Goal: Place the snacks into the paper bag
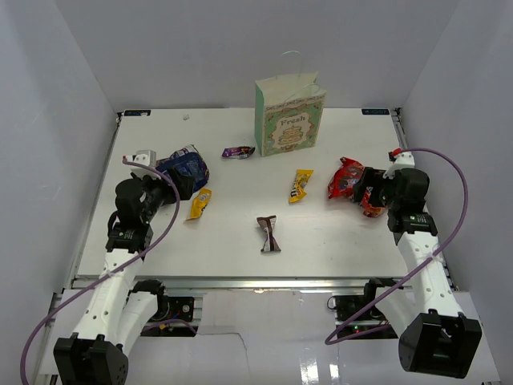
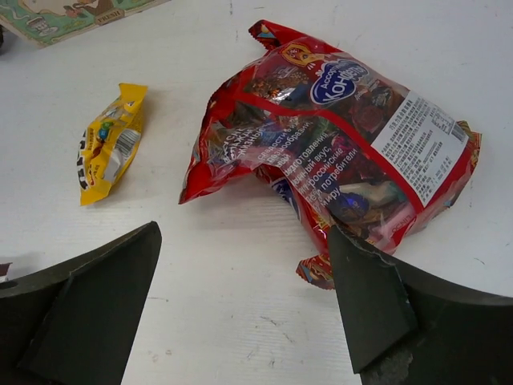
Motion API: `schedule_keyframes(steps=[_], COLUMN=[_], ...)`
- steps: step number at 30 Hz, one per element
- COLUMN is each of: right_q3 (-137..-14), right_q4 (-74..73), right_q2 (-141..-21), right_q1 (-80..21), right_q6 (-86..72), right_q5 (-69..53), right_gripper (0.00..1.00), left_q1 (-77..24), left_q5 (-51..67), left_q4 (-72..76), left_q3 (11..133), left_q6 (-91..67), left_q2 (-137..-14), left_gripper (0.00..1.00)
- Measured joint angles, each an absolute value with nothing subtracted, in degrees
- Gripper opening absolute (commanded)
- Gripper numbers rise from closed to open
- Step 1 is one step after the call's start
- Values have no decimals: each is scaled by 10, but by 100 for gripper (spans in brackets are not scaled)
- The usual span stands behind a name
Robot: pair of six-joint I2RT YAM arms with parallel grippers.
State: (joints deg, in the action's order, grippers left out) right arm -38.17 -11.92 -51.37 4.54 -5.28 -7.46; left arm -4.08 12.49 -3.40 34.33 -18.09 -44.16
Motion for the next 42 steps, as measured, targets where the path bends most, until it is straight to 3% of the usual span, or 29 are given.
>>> schedule_keyframes(steps=[5,9,15,18,24,32,42], right_q3=[-378,-380,-404,-404,-396,-384,-384], right_q4=[-110,-125,-190,-222,-222,-220,-220], right_q2=[-497,-502,-556,-566,-505,-496,-499], right_q1=[47,48,43,43,42,42,42], right_q6=[-32,86,220,262,286,298,304], right_q5=[-137,-334,-497,-515,-515,-511,-507], right_gripper=[90,90,90,90,90,90,90], left_q1=[-41,-41,-72,-136,-200,-228,-249], left_q5=[121,101,-18,-102,-216,-289,-349], left_q4=[-34,-58,-164,-190,-229,-270,-271], left_q3=[343,370,553,634,704,799,867], left_q6=[-182,-189,-200,-200,-223,-221,-187], left_q2=[-463,-515,-681,-745,-873,-1049,-1123], left_gripper=[98,98,98,98,82,81,77])
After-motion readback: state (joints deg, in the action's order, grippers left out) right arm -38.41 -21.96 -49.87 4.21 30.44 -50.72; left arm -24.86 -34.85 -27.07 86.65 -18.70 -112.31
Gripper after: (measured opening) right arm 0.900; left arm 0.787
